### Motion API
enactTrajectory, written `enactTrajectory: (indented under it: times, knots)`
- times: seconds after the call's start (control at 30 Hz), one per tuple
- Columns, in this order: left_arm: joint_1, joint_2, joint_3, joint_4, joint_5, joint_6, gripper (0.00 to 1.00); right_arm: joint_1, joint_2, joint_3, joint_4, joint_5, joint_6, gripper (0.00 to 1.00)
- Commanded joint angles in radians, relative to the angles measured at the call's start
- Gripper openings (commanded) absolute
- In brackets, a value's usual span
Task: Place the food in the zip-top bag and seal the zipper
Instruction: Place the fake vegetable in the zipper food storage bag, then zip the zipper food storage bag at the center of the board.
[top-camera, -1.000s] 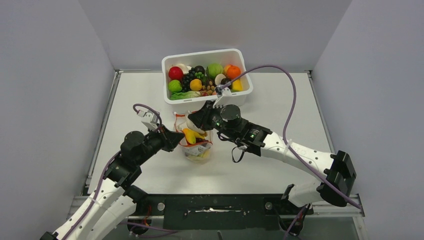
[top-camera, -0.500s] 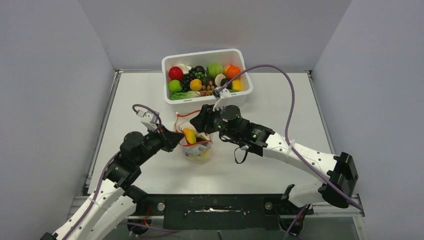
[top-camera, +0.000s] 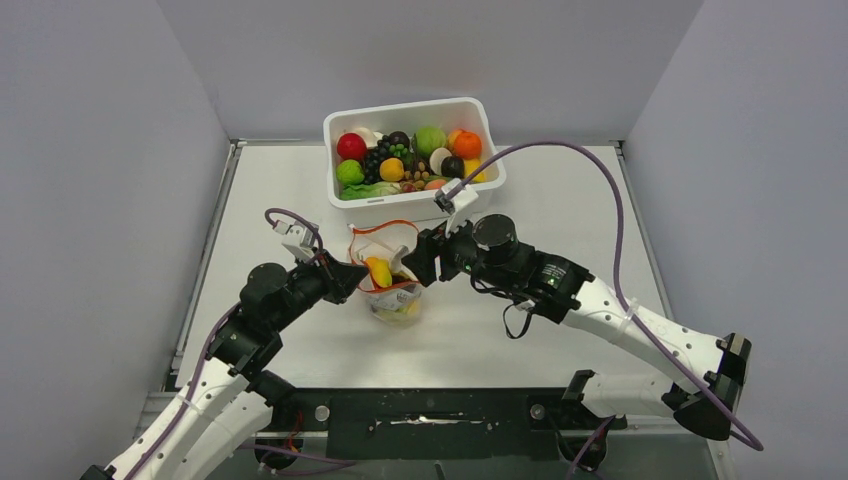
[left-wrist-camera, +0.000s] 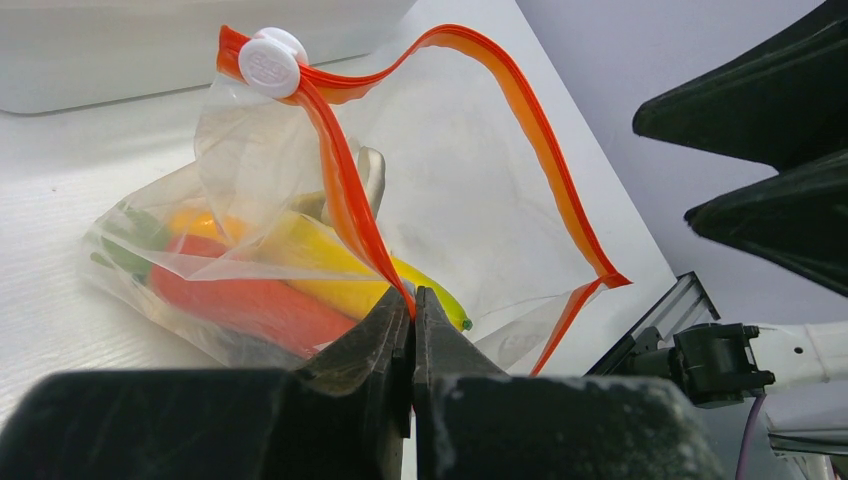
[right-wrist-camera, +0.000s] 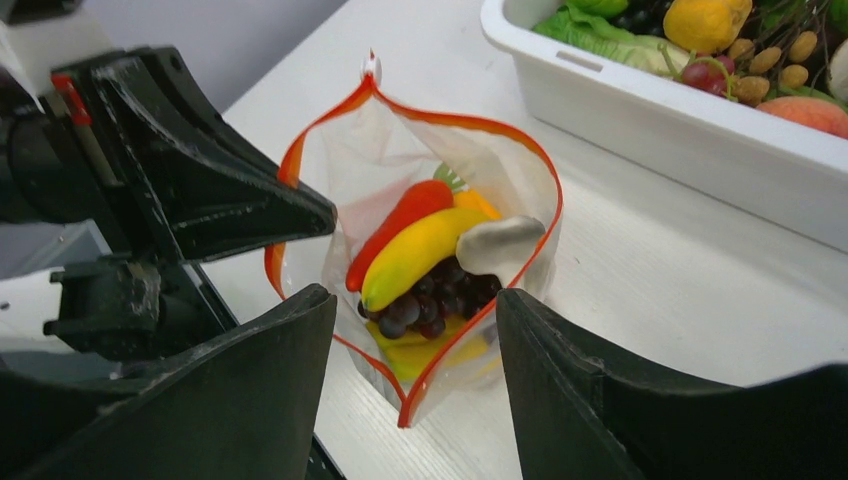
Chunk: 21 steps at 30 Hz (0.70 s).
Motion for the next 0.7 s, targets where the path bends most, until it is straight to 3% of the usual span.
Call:
enactTrajectory:
  times: [0.0, 0.13, 0.43, 0.5, 0.67]
  knots:
    - [0.005, -0.012, 0.033, 0.084, 0.008, 0.001, 0.00, 0.009, -0.021, 0.022, -0.108, -0.052, -0.082, 0.61]
    - [0.005, -0.004, 0.031, 0.087, 0.007, -0.001, 0.00, 0.010, -0.001, 0.034, -0.180, -0.152, -0.135, 0.62]
    - [0.005, 0.016, 0.037, 0.096, 0.006, -0.006, 0.00, 0.012, 0.076, 0.055, -0.211, -0.189, -0.173, 0.58]
    - [0.006, 0.019, 0.038, 0.100, 0.007, -0.011, 0.00, 0.011, 0.083, 0.051, -0.193, -0.196, -0.185, 0.52]
    - [0.005, 0.018, 0.040, 0.099, 0.012, -0.003, 0.00, 0.012, 0.078, 0.045, -0.188, -0.179, -0.229, 0.16]
